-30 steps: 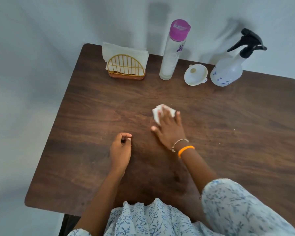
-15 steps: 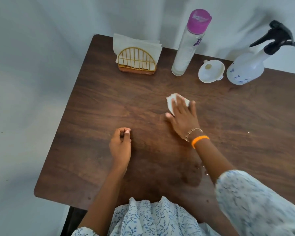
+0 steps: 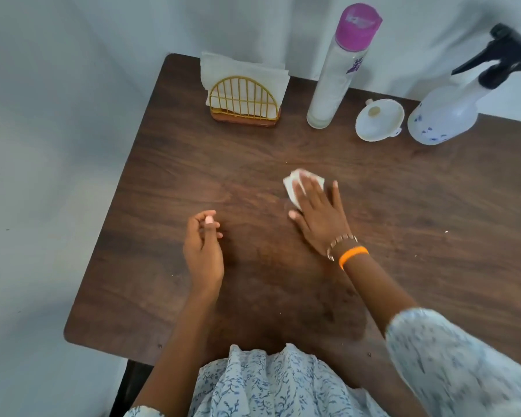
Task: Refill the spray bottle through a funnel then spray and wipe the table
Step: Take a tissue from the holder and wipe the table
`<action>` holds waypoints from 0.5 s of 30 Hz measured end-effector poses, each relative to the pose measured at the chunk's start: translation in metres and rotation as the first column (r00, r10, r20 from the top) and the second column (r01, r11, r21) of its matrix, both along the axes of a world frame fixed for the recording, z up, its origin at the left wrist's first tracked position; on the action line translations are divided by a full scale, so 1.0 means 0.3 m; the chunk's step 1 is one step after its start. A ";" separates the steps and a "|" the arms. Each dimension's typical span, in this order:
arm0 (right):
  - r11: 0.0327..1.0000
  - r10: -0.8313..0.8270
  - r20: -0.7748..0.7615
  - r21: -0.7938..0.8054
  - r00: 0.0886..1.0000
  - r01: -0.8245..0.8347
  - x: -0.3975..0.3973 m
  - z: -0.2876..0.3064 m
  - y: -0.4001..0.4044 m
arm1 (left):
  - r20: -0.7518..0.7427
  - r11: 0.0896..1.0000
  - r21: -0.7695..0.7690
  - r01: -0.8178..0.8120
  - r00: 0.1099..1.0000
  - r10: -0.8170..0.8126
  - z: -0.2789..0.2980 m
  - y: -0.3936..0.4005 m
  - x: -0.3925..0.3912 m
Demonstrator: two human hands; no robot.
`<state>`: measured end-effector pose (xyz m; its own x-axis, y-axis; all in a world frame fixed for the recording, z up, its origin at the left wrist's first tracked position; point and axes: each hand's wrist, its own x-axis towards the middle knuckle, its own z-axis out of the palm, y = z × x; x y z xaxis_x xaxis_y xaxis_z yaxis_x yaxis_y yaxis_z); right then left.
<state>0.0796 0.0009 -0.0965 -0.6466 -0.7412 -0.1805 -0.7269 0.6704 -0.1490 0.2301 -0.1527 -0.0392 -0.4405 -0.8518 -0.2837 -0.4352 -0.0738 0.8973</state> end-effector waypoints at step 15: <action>0.975 0.217 -0.012 -0.043 0.976 -0.217 0.415 -0.002 0.119 | 0.058 0.974 -0.041 0.225 0.973 -0.222 0.006 0.092 -0.013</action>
